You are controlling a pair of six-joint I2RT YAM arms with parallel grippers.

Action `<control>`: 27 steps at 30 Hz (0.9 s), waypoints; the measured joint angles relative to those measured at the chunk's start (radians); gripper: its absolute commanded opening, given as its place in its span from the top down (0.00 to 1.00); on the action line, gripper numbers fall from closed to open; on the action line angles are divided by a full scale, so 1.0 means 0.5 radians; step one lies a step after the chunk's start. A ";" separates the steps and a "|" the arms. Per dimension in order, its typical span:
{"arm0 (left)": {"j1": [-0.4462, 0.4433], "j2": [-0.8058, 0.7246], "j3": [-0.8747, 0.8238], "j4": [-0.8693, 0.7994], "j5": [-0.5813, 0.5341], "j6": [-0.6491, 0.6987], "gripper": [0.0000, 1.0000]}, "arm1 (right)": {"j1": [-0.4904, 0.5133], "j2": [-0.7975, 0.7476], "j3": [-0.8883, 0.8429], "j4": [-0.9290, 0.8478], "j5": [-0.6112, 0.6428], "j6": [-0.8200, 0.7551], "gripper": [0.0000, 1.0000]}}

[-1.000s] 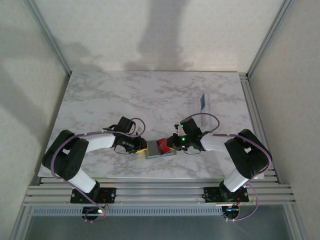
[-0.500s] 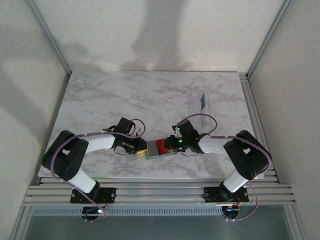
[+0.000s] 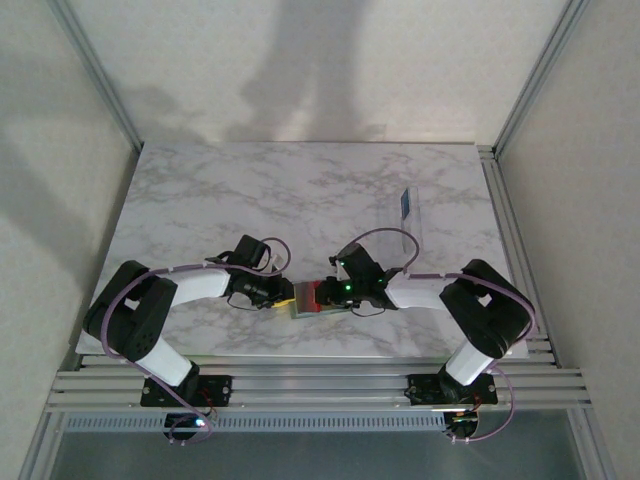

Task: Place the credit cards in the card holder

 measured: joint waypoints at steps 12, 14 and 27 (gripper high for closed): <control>-0.001 0.000 0.004 -0.039 -0.018 0.024 0.79 | 0.017 -0.048 0.122 -0.340 0.142 -0.139 0.70; -0.002 0.000 0.014 -0.054 -0.028 0.031 0.80 | 0.017 -0.055 0.146 -0.407 0.156 -0.172 0.67; 0.001 0.001 0.043 -0.049 -0.115 -0.011 0.80 | -0.054 -0.033 0.375 -0.630 0.165 -0.281 0.61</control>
